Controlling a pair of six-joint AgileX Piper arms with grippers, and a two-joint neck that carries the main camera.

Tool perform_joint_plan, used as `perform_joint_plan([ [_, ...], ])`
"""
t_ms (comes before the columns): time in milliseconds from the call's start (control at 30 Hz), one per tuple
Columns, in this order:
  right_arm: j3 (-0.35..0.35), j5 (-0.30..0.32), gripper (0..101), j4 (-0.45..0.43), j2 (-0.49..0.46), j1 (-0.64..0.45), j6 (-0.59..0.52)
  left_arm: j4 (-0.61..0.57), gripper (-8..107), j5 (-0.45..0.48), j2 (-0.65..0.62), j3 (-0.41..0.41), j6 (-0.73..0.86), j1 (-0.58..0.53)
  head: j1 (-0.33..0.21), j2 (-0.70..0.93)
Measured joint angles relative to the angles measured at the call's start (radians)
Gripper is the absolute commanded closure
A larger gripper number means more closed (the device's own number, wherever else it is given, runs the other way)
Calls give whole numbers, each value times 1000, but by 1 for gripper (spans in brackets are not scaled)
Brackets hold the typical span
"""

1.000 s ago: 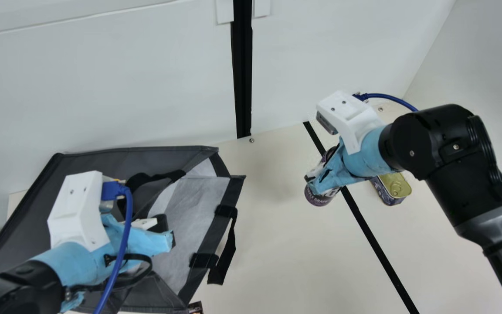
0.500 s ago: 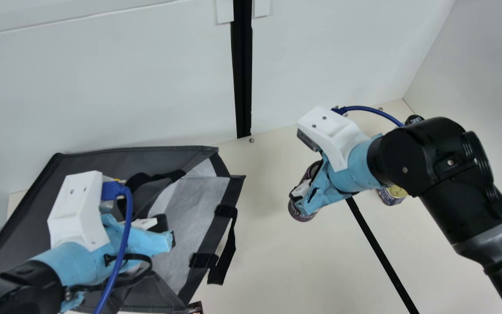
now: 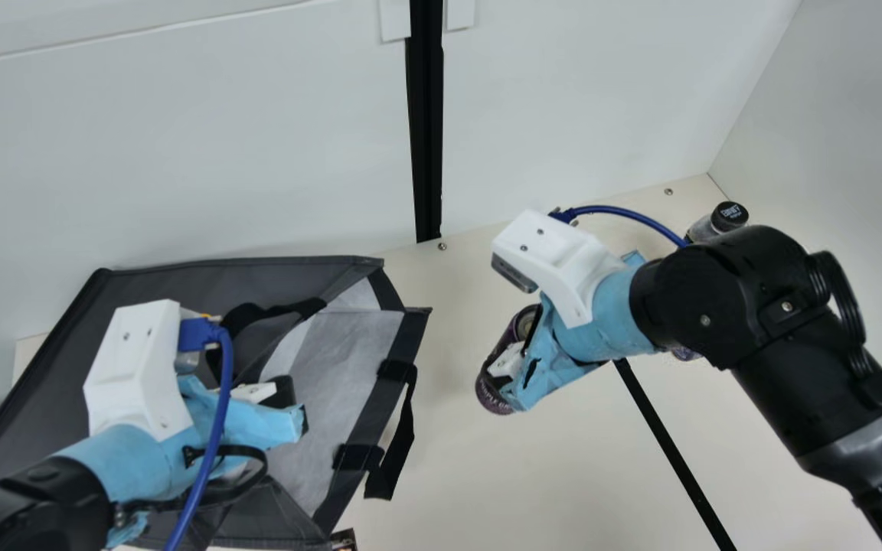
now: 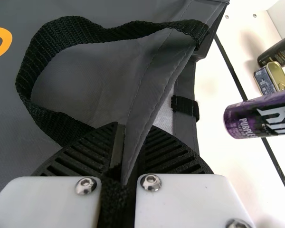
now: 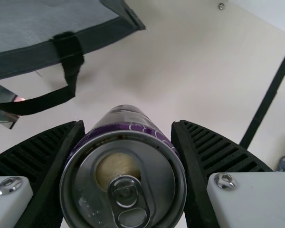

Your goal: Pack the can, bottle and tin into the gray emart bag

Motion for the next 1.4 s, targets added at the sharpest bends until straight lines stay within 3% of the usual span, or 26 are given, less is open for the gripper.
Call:
perform_joint_plan([
  [533,38,-50,101,143,-27,-2,-59,0,89,0,0,0,0,0,0,0],
  [1400,98,-196,101,494,-68,-48,-211,0,89,0,0,0,0,0,0,2],
])
